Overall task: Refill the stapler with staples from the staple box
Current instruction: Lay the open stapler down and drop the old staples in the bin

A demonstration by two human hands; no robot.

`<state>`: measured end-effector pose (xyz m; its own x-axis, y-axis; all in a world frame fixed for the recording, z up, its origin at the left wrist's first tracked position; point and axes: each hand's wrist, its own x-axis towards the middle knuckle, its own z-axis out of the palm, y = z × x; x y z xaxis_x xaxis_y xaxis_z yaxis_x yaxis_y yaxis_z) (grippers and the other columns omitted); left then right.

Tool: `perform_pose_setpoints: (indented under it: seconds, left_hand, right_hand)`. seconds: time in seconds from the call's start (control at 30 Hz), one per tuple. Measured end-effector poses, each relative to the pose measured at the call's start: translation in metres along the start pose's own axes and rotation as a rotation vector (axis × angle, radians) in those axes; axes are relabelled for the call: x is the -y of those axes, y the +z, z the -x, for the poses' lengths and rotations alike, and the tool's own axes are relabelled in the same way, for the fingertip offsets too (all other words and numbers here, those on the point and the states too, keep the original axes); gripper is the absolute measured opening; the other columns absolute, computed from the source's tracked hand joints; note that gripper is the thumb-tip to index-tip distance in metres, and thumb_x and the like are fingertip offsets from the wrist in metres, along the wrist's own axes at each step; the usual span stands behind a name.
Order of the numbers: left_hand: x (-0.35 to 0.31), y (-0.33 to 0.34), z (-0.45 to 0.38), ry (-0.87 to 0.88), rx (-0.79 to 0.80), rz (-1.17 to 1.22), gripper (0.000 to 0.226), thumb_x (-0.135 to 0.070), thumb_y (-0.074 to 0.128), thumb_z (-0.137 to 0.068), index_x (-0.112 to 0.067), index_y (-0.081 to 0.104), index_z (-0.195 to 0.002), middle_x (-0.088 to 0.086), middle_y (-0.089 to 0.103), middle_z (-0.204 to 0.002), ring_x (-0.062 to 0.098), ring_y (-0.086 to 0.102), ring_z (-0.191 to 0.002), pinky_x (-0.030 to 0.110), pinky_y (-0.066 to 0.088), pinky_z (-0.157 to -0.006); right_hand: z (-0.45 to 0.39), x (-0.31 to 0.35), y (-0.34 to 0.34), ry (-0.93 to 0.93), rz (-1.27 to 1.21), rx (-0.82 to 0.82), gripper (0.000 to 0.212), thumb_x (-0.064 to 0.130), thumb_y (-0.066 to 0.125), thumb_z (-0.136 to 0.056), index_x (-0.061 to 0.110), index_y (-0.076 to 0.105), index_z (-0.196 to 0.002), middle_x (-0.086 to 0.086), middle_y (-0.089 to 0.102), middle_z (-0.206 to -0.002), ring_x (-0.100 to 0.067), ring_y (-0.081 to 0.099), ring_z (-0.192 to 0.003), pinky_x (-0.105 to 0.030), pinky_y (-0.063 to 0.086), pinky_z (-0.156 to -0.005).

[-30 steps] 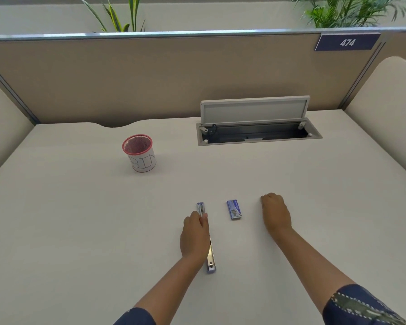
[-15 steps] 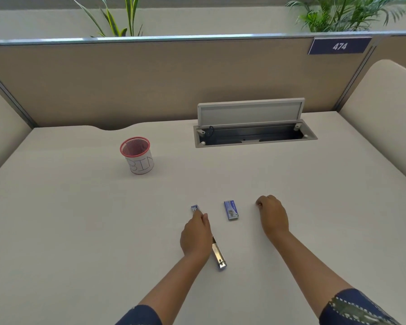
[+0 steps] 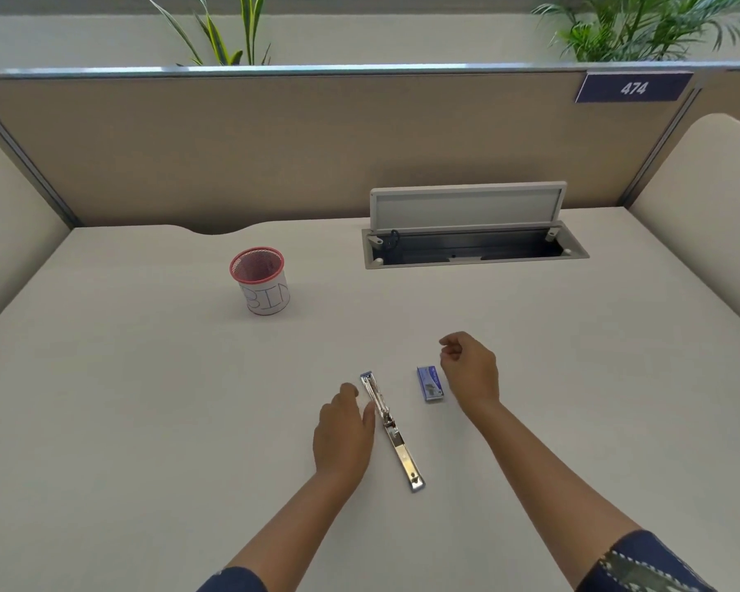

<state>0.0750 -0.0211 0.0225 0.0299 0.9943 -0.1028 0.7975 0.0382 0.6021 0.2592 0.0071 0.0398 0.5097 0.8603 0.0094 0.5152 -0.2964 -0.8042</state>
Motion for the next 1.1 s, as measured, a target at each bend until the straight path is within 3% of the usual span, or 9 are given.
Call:
perform_pose_setpoints:
  seconds: [0.1,0.27,0.43,0.53,0.6,0.67,0.83,0.97,1.1]
  left_hand:
    - [0.016,-0.001,-0.004,0.034,0.009,-0.08,0.035,-0.031,0.044,-0.094,-0.017,0.041,-0.126,0.001,0.054,-0.123,0.022,0.045,-0.115,0.033,0.04,-0.09]
    - [0.039,-0.01,-0.013,0.039,0.061,-0.202,0.055,-0.04,0.043,-0.093,-0.018,0.027,-0.141,-0.001,0.031,-0.149,0.021,0.018,-0.141,0.036,0.021,-0.113]
    - [0.051,-0.01,-0.011,0.081,0.192,-0.353,0.071,-0.052,0.04,-0.091,-0.017,0.012,-0.146,-0.003,-0.001,-0.158,0.022,-0.006,-0.145,0.045,0.004,-0.116]
    - [0.058,-0.009,-0.015,0.132,0.17,-0.404,0.072,-0.056,0.043,-0.087,-0.017,0.022,-0.144,0.0,0.011,-0.157,0.025,0.006,-0.145,0.047,0.012,-0.115]
    - [0.063,-0.011,-0.019,0.198,0.125,-0.425,0.068,-0.062,0.045,-0.08,-0.015,0.046,-0.129,0.006,0.044,-0.143,0.031,0.039,-0.133,0.049,0.035,-0.103]
    - [0.074,-0.007,-0.021,0.228,0.091,-0.417,0.065,-0.068,0.036,-0.073,-0.019,0.052,-0.113,0.003,0.063,-0.122,0.028,0.059,-0.113,0.046,0.05,-0.088]
    - [0.083,0.0,-0.02,0.269,0.058,-0.42,0.064,-0.069,0.033,-0.075,-0.022,0.047,-0.116,0.002,0.062,-0.124,0.024,0.038,-0.119,0.042,0.026,-0.098]
    - [0.086,0.0,-0.021,0.257,0.071,-0.394,0.063,-0.069,0.03,-0.079,-0.022,0.047,-0.117,0.002,0.061,-0.125,0.024,0.037,-0.12,0.042,0.024,-0.098]
    - [0.088,0.001,-0.023,0.237,0.077,-0.381,0.065,-0.068,0.011,-0.086,-0.024,0.046,-0.117,0.001,0.06,-0.127,0.024,0.036,-0.121,0.042,0.023,-0.099]
  right_hand:
    - [-0.002,0.028,0.012,-0.047,-0.101,0.042,0.019,0.004,0.054,-0.085,0.015,0.065,-0.097,0.001,0.065,-0.086,-0.014,0.06,-0.079,-0.032,0.052,-0.076]
    - [-0.006,0.069,0.04,-0.113,-0.233,0.107,0.016,0.005,0.061,-0.083,0.013,0.066,-0.096,-0.001,0.067,-0.085,-0.011,0.061,-0.078,-0.013,0.048,-0.069]
    - [-0.006,0.103,0.079,-0.134,-0.318,0.18,0.014,0.006,0.065,-0.081,0.013,0.066,-0.093,0.001,0.066,-0.08,-0.007,0.06,-0.073,-0.005,0.046,-0.063]
    - [-0.009,0.125,0.1,-0.181,-0.307,0.225,0.014,0.006,0.066,-0.081,0.012,0.066,-0.094,0.001,0.066,-0.081,-0.008,0.061,-0.075,-0.008,0.047,-0.067]
    - [-0.014,0.14,0.112,-0.213,-0.294,0.238,0.014,0.006,0.065,-0.082,0.011,0.066,-0.095,0.001,0.066,-0.082,-0.009,0.061,-0.077,-0.013,0.049,-0.071]
    - [-0.021,0.155,0.124,-0.225,-0.282,0.234,0.014,0.006,0.065,-0.081,0.012,0.066,-0.094,0.001,0.066,-0.081,-0.01,0.062,-0.077,-0.017,0.05,-0.073]
    - [-0.038,0.183,0.15,-0.238,-0.22,0.207,0.015,0.006,0.062,-0.081,0.012,0.066,-0.094,0.003,0.064,-0.08,-0.015,0.061,-0.078,-0.027,0.05,-0.074]
    - [-0.048,0.203,0.166,-0.253,-0.18,0.227,0.013,0.006,0.062,-0.081,0.013,0.065,-0.091,0.005,0.063,-0.083,-0.015,0.062,-0.081,-0.03,0.051,-0.076]
    - [-0.058,0.218,0.176,-0.28,-0.14,0.243,0.015,0.004,0.063,-0.079,0.014,0.065,-0.091,0.002,0.065,-0.085,-0.018,0.062,-0.084,-0.033,0.053,-0.079]
